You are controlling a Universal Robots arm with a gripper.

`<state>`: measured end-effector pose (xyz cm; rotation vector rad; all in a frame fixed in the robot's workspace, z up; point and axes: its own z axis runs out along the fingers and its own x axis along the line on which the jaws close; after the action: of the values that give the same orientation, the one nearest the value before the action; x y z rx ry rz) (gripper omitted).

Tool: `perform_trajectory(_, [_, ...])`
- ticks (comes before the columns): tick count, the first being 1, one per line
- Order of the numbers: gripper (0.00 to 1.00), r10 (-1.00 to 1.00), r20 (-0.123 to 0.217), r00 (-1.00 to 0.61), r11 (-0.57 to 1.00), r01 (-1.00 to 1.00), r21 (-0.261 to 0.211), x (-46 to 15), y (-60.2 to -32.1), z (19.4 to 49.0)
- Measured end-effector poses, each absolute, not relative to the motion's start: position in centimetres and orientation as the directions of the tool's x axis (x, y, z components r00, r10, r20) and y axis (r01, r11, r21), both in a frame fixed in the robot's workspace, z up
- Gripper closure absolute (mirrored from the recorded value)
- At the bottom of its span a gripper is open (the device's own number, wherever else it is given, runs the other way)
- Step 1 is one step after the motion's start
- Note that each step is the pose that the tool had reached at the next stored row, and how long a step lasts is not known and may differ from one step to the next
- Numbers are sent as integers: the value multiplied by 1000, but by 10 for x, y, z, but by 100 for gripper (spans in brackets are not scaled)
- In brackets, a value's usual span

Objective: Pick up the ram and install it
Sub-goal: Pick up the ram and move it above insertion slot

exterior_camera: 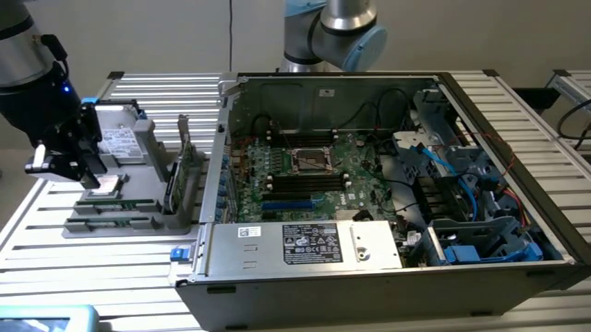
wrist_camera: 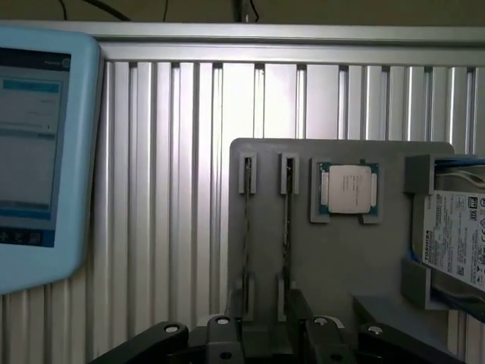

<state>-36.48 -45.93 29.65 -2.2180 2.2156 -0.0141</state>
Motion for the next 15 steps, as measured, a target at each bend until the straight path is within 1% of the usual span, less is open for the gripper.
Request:
perform_trajectory(10, [64,-1000,2,15,-15,-1000,-5,-361,-462,278])
perform_trajectory(15, [64,-1000,1,15,-15,-1000,15,-361,-464,271])
